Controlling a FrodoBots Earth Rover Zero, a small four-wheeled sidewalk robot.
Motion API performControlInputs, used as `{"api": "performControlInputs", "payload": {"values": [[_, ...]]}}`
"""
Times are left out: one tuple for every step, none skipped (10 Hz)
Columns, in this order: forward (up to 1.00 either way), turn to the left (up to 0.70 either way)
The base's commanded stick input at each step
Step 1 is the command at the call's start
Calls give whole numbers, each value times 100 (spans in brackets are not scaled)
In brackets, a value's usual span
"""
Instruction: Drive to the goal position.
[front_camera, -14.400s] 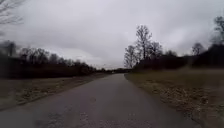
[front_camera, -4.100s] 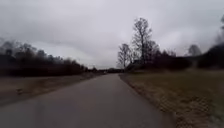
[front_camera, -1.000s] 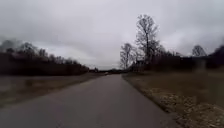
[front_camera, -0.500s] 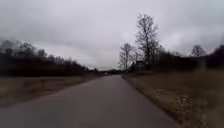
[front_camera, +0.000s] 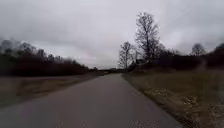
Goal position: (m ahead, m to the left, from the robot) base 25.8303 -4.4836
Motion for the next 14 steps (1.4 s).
{"api": "performControlInputs", "payload": {"values": [[70,0],[70,0],[70,0],[70,0],[70,0],[70,0],[70,0],[70,0],[70,0],[70,0],[70,0],[70,0],[70,0],[70,0]]}}
